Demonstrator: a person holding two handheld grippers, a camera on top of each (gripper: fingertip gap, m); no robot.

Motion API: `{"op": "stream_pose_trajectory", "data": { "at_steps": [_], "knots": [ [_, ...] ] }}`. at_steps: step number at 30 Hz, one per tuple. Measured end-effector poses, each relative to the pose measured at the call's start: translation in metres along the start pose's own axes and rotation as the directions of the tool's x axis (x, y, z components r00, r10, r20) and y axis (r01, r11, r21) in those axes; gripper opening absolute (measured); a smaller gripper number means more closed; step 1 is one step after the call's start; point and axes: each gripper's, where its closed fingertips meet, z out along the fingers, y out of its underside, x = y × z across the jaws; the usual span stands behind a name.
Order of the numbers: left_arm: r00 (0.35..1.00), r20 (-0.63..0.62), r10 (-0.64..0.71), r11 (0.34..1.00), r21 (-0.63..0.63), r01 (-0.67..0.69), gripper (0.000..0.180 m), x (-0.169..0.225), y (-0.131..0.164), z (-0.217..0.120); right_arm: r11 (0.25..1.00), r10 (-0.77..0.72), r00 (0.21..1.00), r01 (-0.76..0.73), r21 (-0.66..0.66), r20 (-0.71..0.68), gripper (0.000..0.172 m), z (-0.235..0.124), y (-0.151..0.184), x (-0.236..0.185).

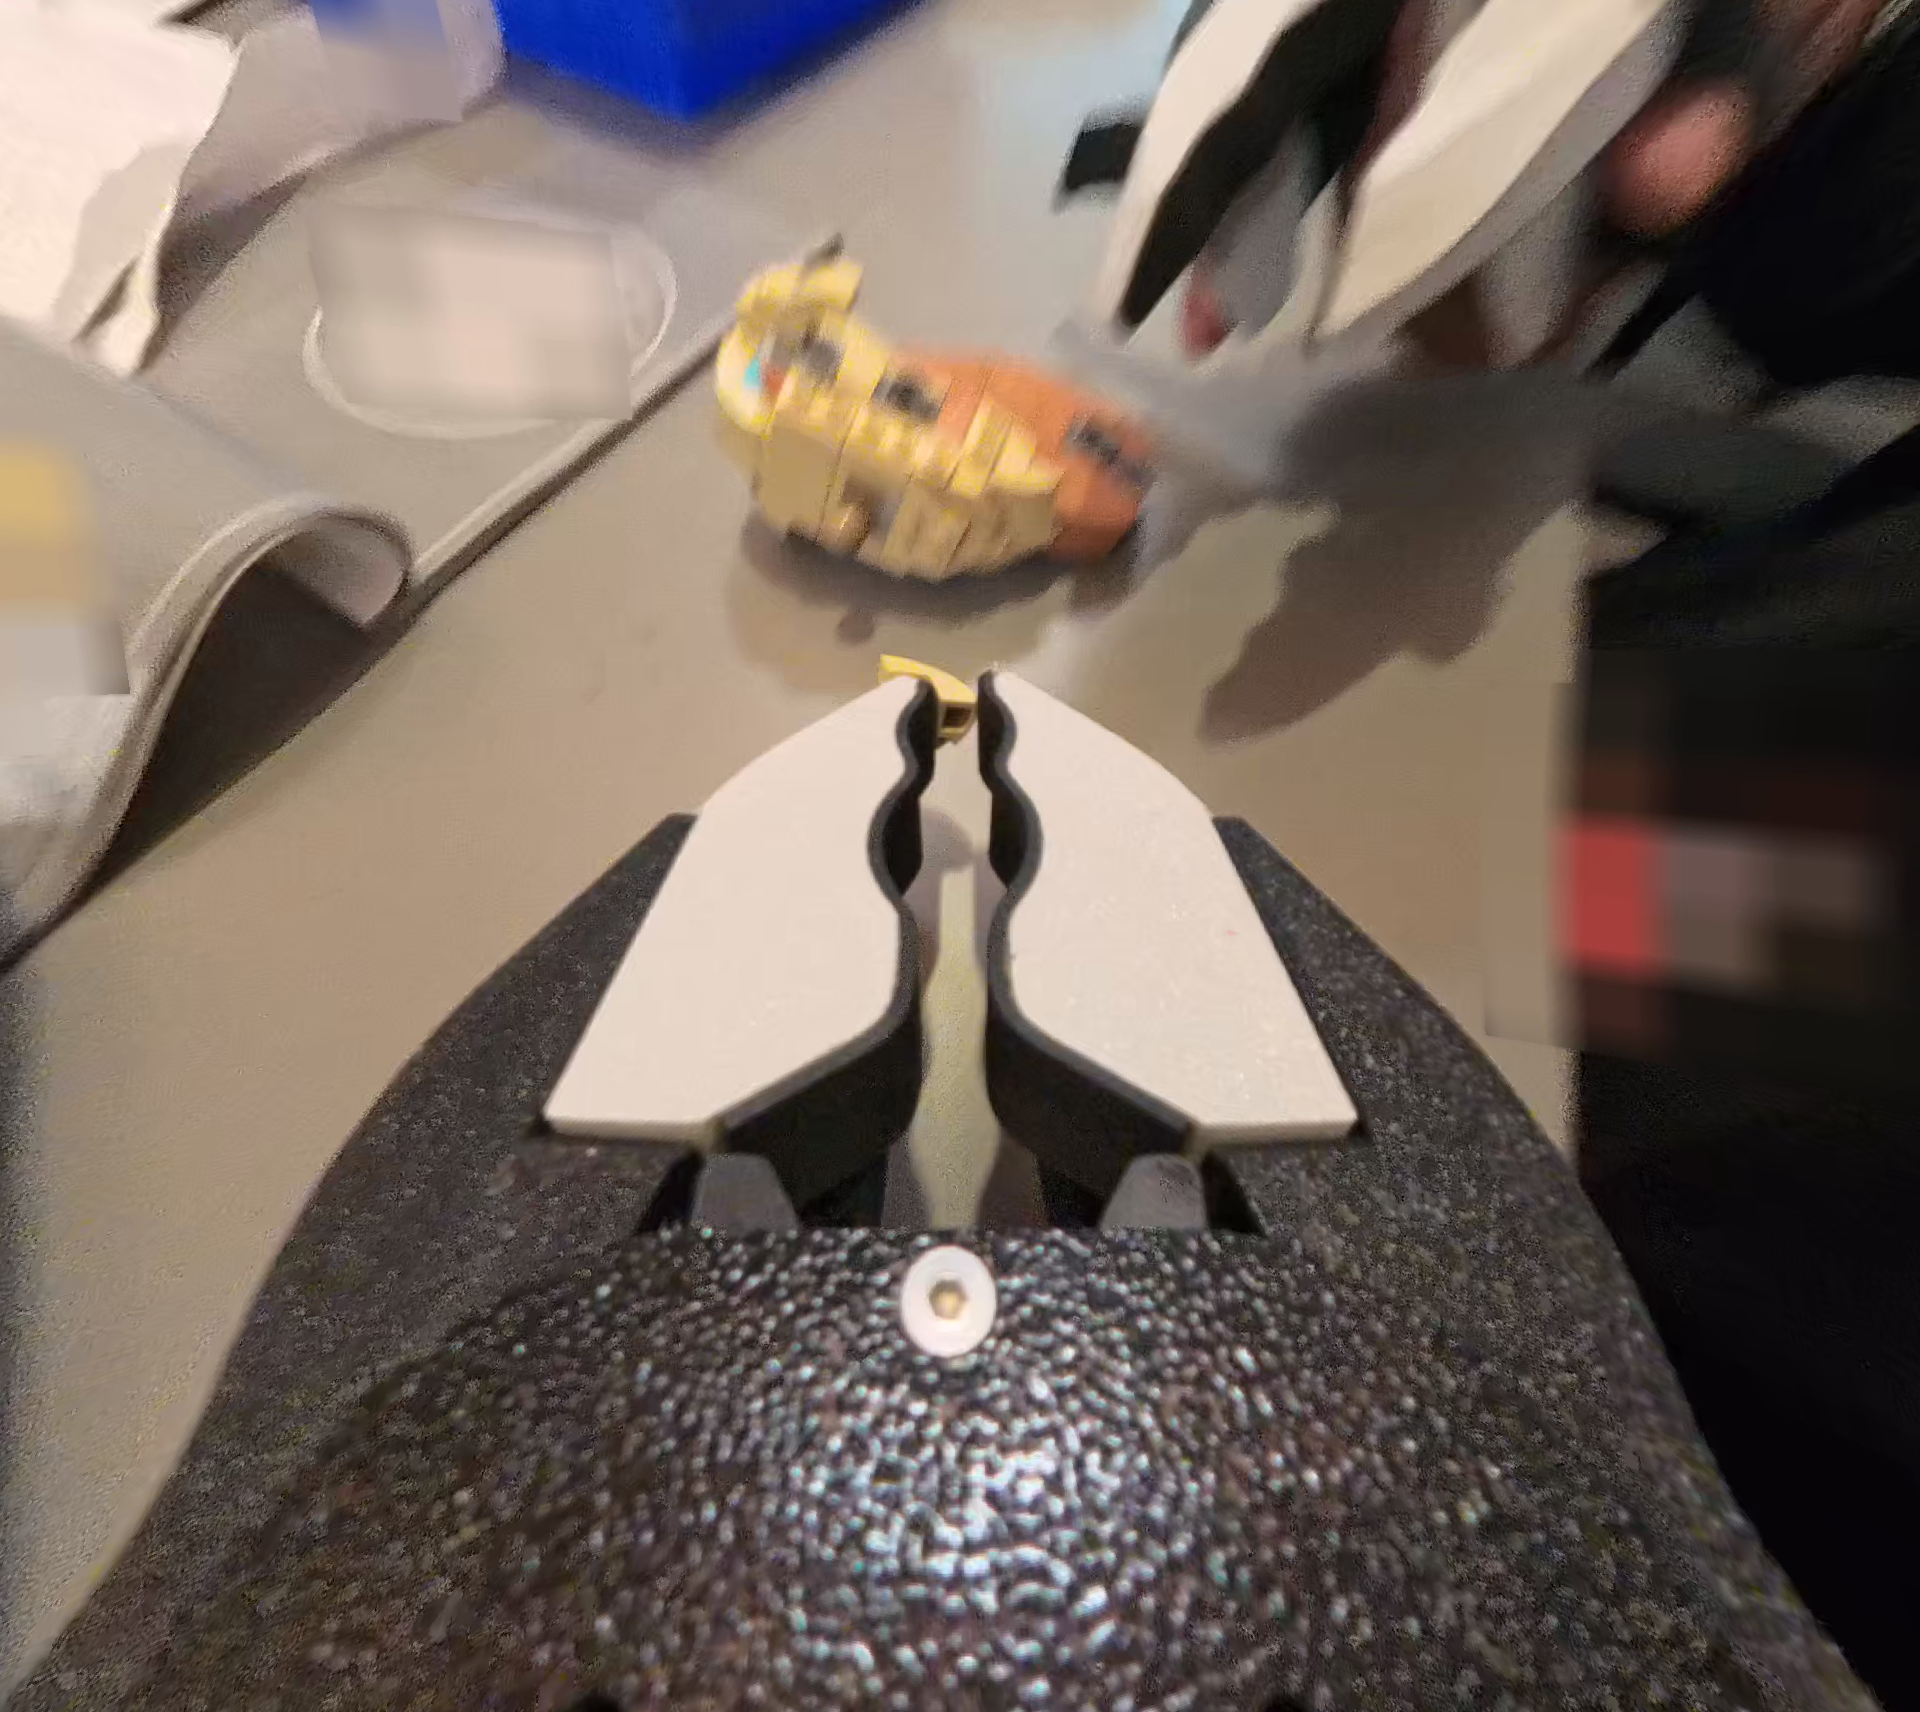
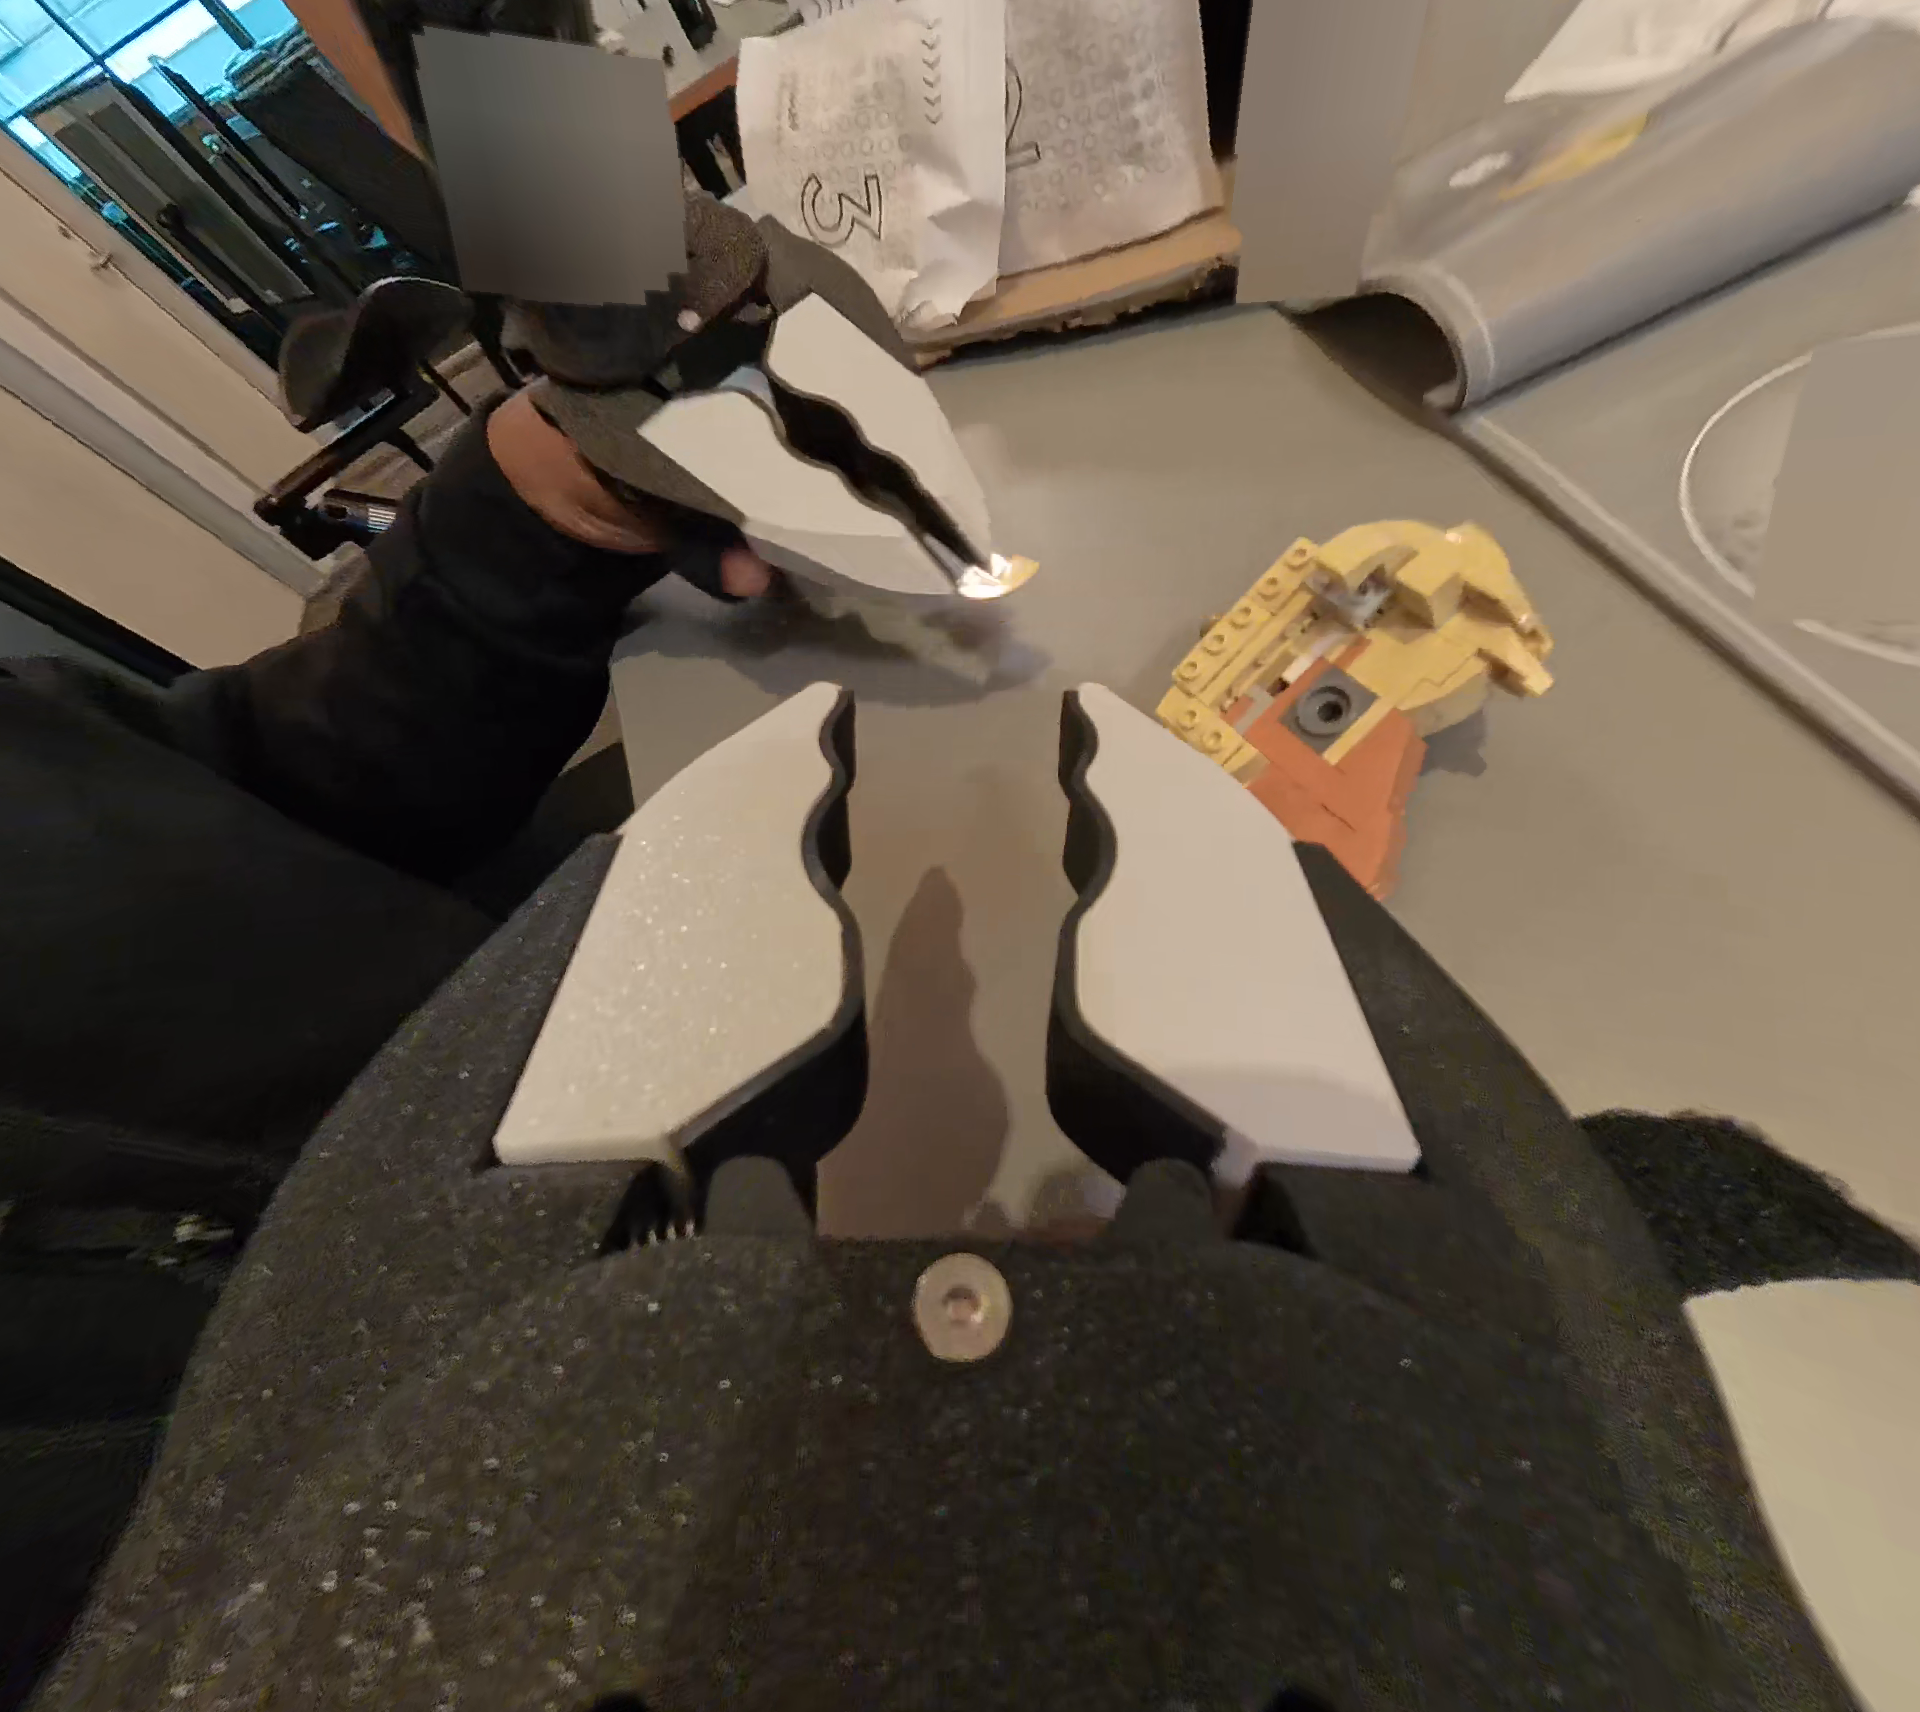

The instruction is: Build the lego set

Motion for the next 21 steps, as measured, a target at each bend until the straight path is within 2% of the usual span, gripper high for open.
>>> {"op": "stream_pose_trajectory", "data": {
  "at_steps": [1,4,6,8,11,14,17,21],
  "knots": [
    [0.995,-0.081,-0.062,0.994,0.085,0.068,0.007,0.008,-0.015,-0.002,0.999,-0.04,0.999,0.04,0.021,-0.006,0.037,-0.001,-0.004,0.001],
    [0.903,-0.362,-0.233,0.928,0.196,0.318,0.007,0.026,-0.051,-0.008,0.971,-0.214,0.977,0.215,0.1,-0.025,0.032,-0.008,-0.022,0.002],
    [0.807,-0.515,-0.289,0.876,0.197,0.439,0.007,0.033,-0.069,-0.012,0.917,-0.368,0.929,0.371,0.145,-0.047,0.033,-0.013,-0.033,0.0],
    [0.724,-0.614,-0.315,0.843,0.169,0.511,0.006,0.038,-0.079,-0.012,0.852,-0.501,0.865,0.498,0.16,-0.024,0.031,-0.015,-0.037,-0.005],
    [0.658,-0.682,-0.319,0.835,0.127,0.536,0.007,0.044,-0.085,-0.006,0.797,-0.594,0.804,0.584,0.15,0.022,0.031,-0.013,-0.036,-0.011],
    [0.61,-0.725,-0.321,0.826,0.101,0.554,0.007,0.048,-0.088,-0.003,0.777,-0.626,0.776,0.615,0.132,0.07,0.031,-0.011,-0.032,-0.016],
    [0.596,-0.736,-0.32,0.829,0.088,0.553,0.007,0.051,-0.086,0.0,0.771,-0.636,0.769,0.629,0.1,0.065,0.029,-0.005,-0.027,-0.014],
    [0.592,-0.736,-0.328,0.82,0.09,0.566,0.007,0.05,-0.084,0.002,0.771,-0.635,0.772,0.631,0.085,0.034,0.014,0.001,-0.023,-0.015]
  ]
}}
